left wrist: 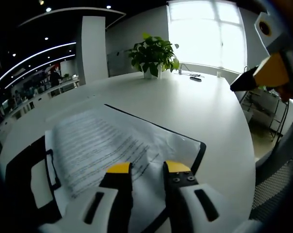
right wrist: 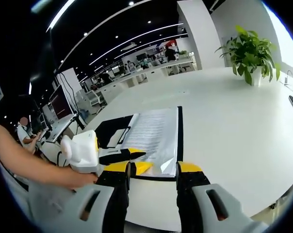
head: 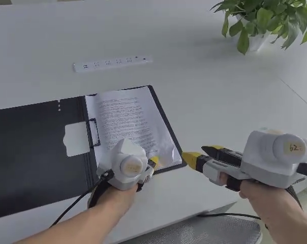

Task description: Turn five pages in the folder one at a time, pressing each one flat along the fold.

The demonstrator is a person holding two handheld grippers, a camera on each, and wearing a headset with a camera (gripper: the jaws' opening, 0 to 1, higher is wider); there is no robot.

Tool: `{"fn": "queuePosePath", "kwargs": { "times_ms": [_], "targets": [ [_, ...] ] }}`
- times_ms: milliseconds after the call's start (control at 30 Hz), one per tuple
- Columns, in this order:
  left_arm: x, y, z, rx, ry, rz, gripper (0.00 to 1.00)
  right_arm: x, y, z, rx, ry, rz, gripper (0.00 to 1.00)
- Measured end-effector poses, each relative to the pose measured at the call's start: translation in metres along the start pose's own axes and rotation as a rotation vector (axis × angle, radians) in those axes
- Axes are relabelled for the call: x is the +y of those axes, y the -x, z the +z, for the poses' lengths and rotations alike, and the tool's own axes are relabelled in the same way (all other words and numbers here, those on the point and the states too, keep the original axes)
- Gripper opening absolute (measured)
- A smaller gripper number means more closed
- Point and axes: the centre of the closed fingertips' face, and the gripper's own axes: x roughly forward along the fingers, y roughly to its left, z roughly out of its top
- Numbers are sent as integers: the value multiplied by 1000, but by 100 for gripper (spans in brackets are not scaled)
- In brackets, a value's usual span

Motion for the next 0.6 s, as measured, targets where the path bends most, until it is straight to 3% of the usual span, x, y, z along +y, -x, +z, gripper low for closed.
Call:
{"fn": "queuePosePath", "kwargs": {
  "times_ms": [133,400,600],
  "targets": [
    [-2,-1,0,6,-9,-9,12,0,-10,-6,40,27,9,36],
    [1,-2,-1,11,-10,1,8,-2,-36,-16,108,39,16,34],
    [1,-2,-1,9,-3,3,8,-8,-52,-25,150,3,1,30]
  ]
}}
